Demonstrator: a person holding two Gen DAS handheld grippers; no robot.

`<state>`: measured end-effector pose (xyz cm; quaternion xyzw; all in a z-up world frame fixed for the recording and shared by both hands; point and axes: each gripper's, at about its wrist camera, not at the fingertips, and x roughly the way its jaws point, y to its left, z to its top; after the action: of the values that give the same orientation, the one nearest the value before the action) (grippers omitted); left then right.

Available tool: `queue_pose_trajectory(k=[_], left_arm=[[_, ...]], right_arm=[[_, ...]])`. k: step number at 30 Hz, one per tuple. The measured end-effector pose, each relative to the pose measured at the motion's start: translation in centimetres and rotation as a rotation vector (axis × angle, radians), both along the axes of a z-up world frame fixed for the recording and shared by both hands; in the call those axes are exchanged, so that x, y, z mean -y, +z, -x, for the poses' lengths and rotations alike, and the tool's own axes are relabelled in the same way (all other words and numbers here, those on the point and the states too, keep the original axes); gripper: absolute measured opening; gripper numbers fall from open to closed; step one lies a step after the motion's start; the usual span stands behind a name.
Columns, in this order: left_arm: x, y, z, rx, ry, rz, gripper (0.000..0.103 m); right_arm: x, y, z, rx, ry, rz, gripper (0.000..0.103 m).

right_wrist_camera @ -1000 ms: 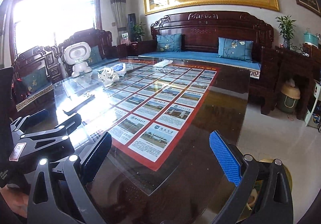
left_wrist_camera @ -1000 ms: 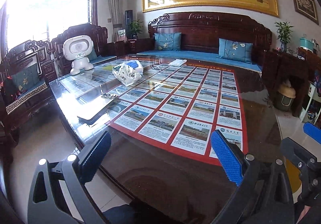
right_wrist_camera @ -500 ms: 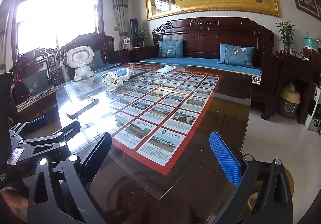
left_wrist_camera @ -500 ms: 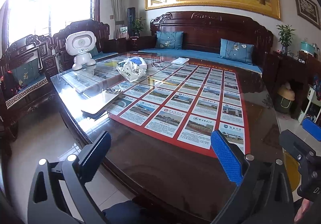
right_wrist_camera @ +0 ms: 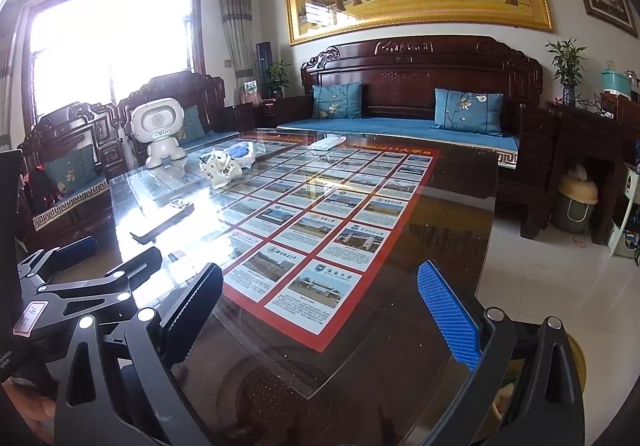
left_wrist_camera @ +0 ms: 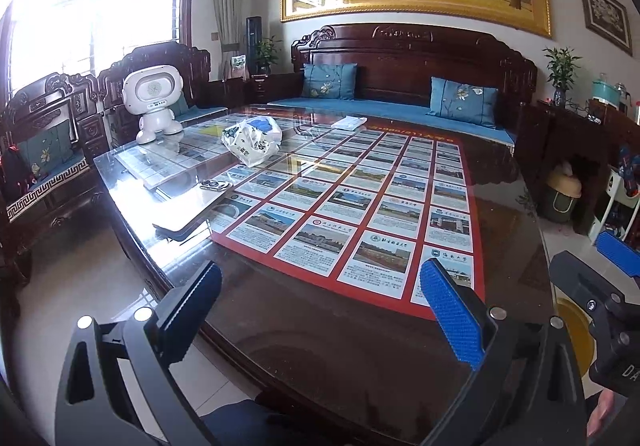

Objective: Collect trash

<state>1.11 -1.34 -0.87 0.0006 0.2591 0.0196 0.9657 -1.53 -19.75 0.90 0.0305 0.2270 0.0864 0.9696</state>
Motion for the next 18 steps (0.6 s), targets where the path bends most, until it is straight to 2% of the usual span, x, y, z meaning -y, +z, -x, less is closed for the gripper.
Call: queue_pose_trajectory(k=[6,10,18], left_arm=[[0.1,0.1,-0.2,-0.001,-0.007,0.007,0.099],[0.0,-0.1,-0.4,-0.016,-0.028,0.039,0.099],[0.1,-0.4,-1.0,-0.022,-0.022,0.032,0.099]], right_arm=[[0.1,0.1,-0.4,-0.005,0.003,-0.005,0.095],[0.1,0.2,-0.7,-0.006,0.010,-0.011,0.095],[0.0,0.2,-1.3,-0.012,0.007,-0.008,0.095]])
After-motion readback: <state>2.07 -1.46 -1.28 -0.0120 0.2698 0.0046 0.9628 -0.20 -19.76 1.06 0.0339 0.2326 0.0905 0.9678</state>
